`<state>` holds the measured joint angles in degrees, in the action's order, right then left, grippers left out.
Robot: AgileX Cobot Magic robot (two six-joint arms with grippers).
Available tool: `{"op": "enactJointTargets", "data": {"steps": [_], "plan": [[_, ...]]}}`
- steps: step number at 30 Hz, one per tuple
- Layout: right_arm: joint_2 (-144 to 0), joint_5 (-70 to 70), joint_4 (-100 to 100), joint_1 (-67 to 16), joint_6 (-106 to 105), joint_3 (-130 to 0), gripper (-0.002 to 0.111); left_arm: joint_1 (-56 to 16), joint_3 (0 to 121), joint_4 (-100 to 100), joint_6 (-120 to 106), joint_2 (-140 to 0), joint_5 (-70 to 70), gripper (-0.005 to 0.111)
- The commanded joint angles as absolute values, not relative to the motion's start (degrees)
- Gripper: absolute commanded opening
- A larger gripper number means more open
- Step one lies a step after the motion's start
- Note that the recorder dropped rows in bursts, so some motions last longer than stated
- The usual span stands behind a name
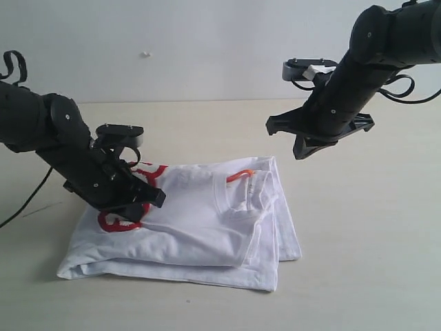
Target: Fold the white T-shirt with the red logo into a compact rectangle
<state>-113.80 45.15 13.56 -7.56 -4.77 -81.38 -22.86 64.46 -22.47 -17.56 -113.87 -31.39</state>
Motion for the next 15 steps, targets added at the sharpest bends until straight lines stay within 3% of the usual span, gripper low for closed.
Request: {"op": "enactJointTargets", "data": {"steps": [1,8,15], "plan": [[-113.4,46.2,13.3,-7.2,-4.8,-81.6,0.000,-22.5,63.7,-20.5,-16.7,-109.9,-33.1,0.000],[-113.5,43.4,17.0,-7.8,-6.7,-77.2,0.000,-22.5,63.0,-21.7,-16.7,-106.7,-23.0,0.000],[-114.8,38.7,17.5,-8.3,-7.0,-75.1,0.000,-22.5,61.5,-23.5,-15.8,-113.5,-8.6,0.000]]}}
